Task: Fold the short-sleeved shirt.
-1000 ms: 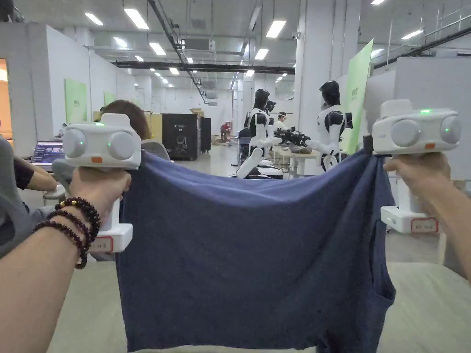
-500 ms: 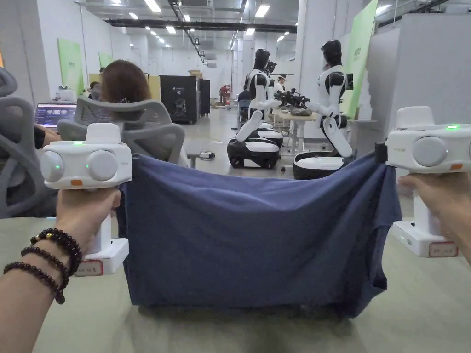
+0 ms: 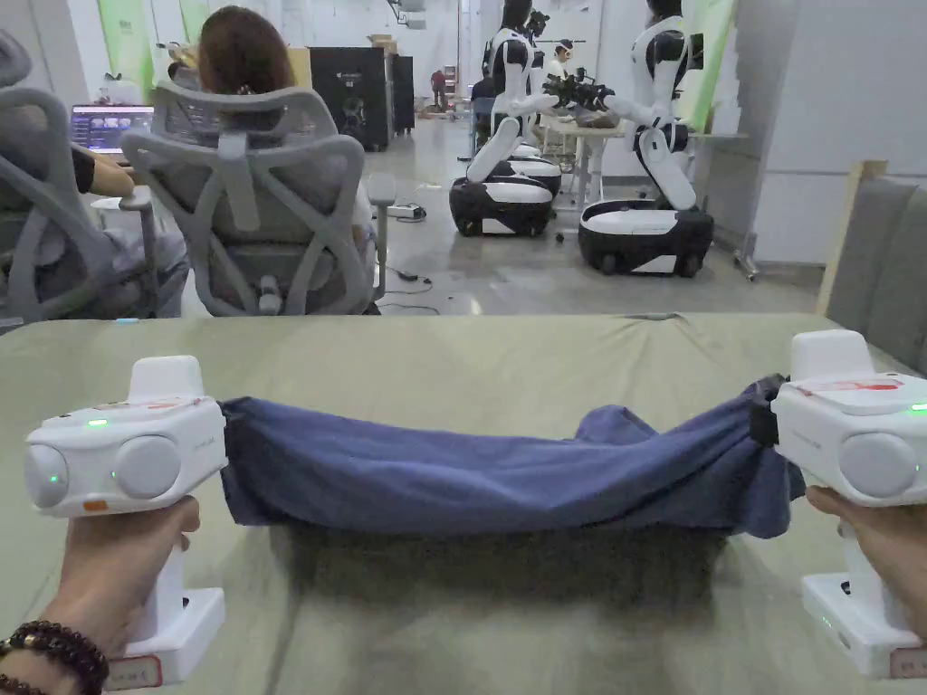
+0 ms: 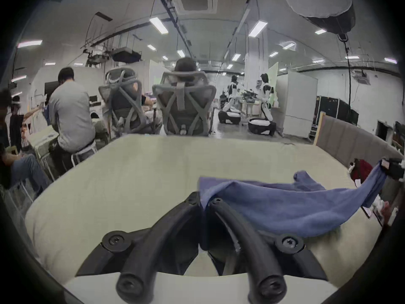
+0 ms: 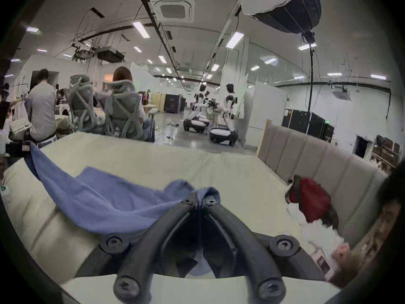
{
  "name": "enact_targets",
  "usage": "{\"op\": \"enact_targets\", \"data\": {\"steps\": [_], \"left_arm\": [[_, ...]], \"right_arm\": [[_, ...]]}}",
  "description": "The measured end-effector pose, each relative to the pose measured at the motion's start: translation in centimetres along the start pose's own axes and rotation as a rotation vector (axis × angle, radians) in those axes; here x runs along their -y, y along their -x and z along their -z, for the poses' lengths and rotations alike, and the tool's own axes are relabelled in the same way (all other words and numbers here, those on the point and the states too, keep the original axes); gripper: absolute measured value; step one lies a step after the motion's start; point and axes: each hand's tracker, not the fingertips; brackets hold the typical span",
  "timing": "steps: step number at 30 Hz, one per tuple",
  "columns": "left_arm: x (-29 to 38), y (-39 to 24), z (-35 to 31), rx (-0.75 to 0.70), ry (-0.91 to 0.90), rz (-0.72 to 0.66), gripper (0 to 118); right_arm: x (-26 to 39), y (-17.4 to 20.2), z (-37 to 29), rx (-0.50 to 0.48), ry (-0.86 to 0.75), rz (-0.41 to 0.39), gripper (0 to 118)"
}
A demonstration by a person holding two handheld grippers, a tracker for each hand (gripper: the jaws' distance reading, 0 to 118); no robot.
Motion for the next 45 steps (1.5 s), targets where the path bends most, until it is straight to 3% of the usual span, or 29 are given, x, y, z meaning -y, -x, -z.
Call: {"op": "enact_targets", "data": {"steps": [7,14,16,22,26,31,36,38,39,40,42,43,45], "left_arm": [[6.7,-0.5,-3.5,0.002,0.084,0.006,4],[10.4,-0.7,-6.0,-0.013,0.105,0.083,4],[11.1,-0.8,-6.3,-0.022,0.124,0.109,4],[12.7,-1.2,-6.2,-0.035,0.173,0.104,4],[13.9,-0.6,-4.8,-0.060,0.190,0.139,4],[13.6,0.9,-3.9,-0.057,0.217,0.084,4],[14.4,0.3,-3.1,-0.074,0.264,0.125,4],[14.6,0.0,-2.9,-0.083,0.266,0.144,12],[14.7,-0.1,-2.9,-0.087,0.272,0.157,26],[15.0,0.1,-2.7,-0.083,0.268,0.154,59],[15.2,0.3,-2.7,-0.071,0.258,0.134,108],[15.1,0.3,-2.9,-0.066,0.257,0.128,118],[14.9,-0.2,-3.9,-0.045,0.228,0.101,116]], "right_arm": [[8.1,1.8,-2.5,0.009,0.106,0.010,3],[11.7,1.5,-4.4,-0.003,0.155,0.023,3],[12.5,1.6,-4.1,0.000,0.175,-0.006,3],[14.4,1.7,-4.6,0.011,0.229,0.011,3],[16.0,1.5,-4.0,0.023,0.297,-0.033,3],[17.9,0.3,-2.4,0.109,0.378,-0.007,3],[18.9,1.2,-1.5,0.091,0.426,-0.029,3],[19.0,1.5,-1.5,0.093,0.423,-0.046,12],[19.0,1.4,-1.5,0.094,0.425,-0.044,28],[18.9,1.2,-1.6,0.105,0.425,-0.039,58],[18.2,0.5,-2.6,0.112,0.419,-0.012,101],[17.9,0.4,-3.2,0.107,0.405,0.010,116],[17.2,0.4,-4.4,0.109,0.338,0.055,118]]}}
